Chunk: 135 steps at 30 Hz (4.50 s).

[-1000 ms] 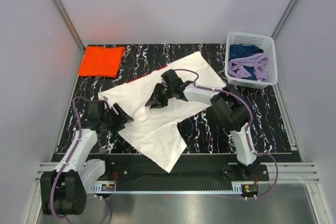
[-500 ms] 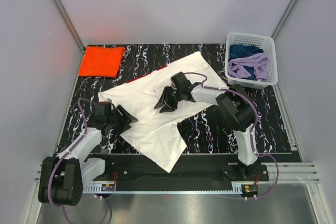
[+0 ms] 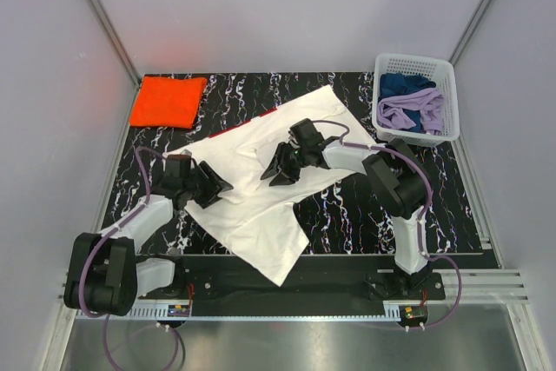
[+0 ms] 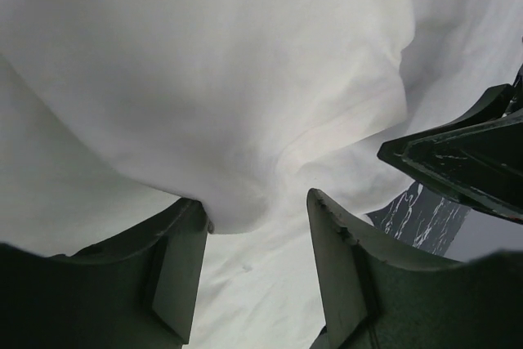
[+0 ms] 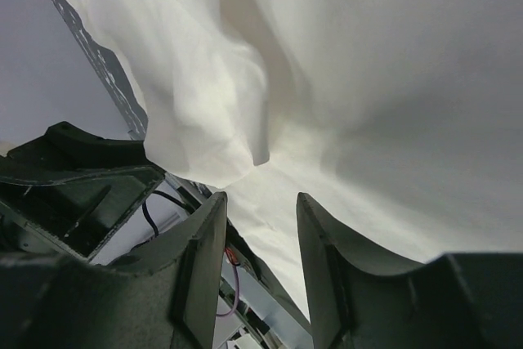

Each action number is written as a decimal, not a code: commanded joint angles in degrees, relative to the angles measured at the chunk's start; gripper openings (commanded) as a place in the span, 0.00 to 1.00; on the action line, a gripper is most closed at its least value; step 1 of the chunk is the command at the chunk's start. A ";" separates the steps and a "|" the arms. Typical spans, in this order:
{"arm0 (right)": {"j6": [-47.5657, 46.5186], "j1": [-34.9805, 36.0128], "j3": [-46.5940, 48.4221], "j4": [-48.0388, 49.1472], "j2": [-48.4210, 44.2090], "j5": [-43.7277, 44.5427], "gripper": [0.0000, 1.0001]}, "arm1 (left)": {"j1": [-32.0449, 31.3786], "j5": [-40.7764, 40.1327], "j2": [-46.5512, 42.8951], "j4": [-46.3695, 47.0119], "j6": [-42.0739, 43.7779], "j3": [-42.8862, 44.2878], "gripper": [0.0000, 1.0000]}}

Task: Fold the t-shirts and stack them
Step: Fold the tshirt

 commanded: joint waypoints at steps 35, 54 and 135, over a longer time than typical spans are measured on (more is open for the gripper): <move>-13.59 -0.59 26.30 -17.39 8.67 -5.48 0.33 | 12.01 6.41 7.23 -10.93 5.94 20.91 0.55; -16.29 -1.91 18.82 -17.99 6.86 -4.62 0.21 | 23.90 4.50 18.87 -10.83 14.02 30.05 0.49; 8.83 32.28 -36.10 6.52 -37.89 13.40 0.66 | -1.68 -7.28 -32.75 -43.87 13.32 27.24 0.63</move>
